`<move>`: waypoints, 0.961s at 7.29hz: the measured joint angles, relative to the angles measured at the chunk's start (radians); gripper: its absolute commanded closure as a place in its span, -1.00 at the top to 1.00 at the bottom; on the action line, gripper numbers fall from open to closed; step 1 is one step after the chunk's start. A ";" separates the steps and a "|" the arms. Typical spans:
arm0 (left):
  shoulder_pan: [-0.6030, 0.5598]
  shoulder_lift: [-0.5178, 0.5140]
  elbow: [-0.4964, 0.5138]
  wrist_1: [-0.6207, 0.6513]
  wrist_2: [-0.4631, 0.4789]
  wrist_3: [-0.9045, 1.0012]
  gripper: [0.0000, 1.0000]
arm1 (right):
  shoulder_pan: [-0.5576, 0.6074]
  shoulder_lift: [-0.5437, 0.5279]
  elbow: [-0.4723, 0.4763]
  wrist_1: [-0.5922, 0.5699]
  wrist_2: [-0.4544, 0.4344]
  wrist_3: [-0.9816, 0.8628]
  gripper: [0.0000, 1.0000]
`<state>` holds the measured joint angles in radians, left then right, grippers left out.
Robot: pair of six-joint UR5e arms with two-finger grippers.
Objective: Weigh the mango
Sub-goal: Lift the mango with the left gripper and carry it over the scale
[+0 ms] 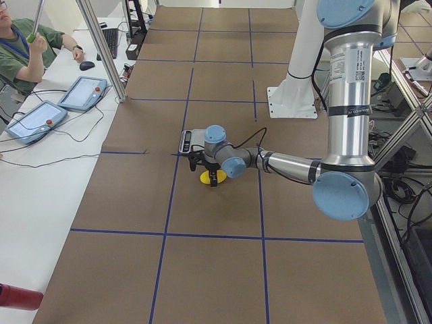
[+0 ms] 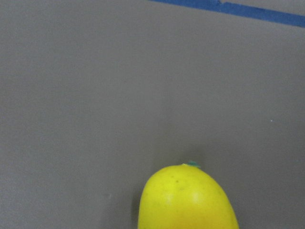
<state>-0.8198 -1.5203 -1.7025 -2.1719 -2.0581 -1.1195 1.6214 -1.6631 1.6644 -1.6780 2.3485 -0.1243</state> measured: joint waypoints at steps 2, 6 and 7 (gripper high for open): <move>-0.008 0.006 -0.047 0.015 -0.008 0.005 -1.00 | 0.000 0.000 0.000 0.000 0.000 0.000 1.00; -0.109 -0.137 -0.242 0.409 -0.091 0.109 -1.00 | 0.000 0.000 0.000 0.000 0.000 0.000 1.00; -0.114 -0.247 -0.215 0.484 -0.088 0.119 -1.00 | 0.000 0.000 0.000 0.000 0.000 0.000 1.00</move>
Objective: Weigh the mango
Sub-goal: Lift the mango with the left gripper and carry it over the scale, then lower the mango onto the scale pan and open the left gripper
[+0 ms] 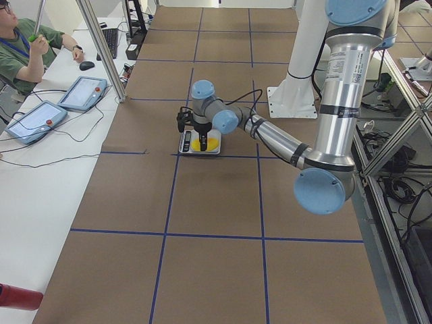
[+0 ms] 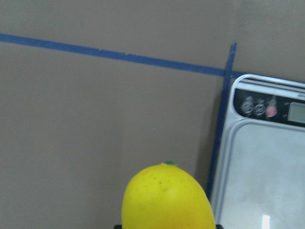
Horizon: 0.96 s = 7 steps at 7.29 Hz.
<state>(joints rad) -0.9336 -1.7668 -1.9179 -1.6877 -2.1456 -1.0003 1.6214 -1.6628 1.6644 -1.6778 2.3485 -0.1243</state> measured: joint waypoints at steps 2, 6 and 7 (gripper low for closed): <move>0.044 -0.152 0.097 0.038 0.045 0.005 -1.00 | 0.000 0.000 0.000 0.000 0.000 0.000 1.00; 0.135 -0.173 0.186 -0.045 0.104 -0.008 -0.27 | 0.000 0.000 0.000 0.000 0.000 0.000 1.00; 0.139 -0.171 0.194 -0.049 0.105 -0.008 0.99 | 0.000 0.000 0.000 0.000 0.000 0.000 1.00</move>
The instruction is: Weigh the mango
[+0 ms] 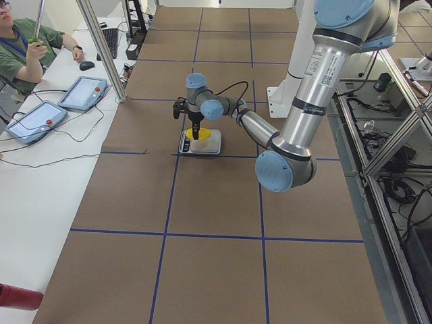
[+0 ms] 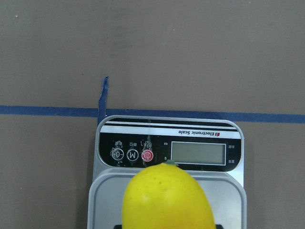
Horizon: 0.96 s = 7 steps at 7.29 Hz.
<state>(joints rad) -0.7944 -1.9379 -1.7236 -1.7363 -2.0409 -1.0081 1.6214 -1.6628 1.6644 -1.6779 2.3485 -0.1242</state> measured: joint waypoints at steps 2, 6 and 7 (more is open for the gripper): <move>0.004 0.002 0.003 0.002 0.002 0.007 1.00 | 0.000 0.000 0.000 0.000 0.000 0.000 1.00; -0.089 -0.006 -0.101 0.137 -0.001 0.082 1.00 | 0.000 0.000 0.000 0.000 0.000 0.000 1.00; -0.164 -0.009 -0.120 0.188 -0.006 0.162 1.00 | 0.000 0.000 0.000 0.000 0.000 0.000 1.00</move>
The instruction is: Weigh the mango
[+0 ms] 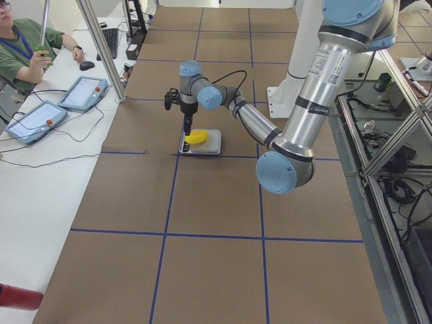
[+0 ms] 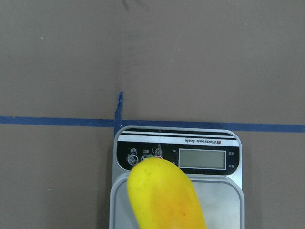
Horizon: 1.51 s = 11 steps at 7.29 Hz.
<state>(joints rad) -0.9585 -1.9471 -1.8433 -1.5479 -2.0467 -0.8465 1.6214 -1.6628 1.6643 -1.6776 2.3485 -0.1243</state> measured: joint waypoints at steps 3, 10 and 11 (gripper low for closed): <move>-0.254 0.059 0.039 0.048 -0.124 0.346 1.00 | 0.000 0.000 0.000 -0.001 0.000 0.001 1.00; -0.594 0.260 0.361 0.042 -0.328 0.870 1.00 | 0.000 0.000 0.000 -0.001 0.000 0.000 1.00; -0.596 0.269 0.360 0.042 -0.328 0.872 1.00 | 0.000 0.000 0.000 -0.001 0.000 0.000 1.00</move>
<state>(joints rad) -1.5545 -1.6779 -1.4829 -1.5058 -2.3745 0.0252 1.6214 -1.6632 1.6644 -1.6782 2.3486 -0.1242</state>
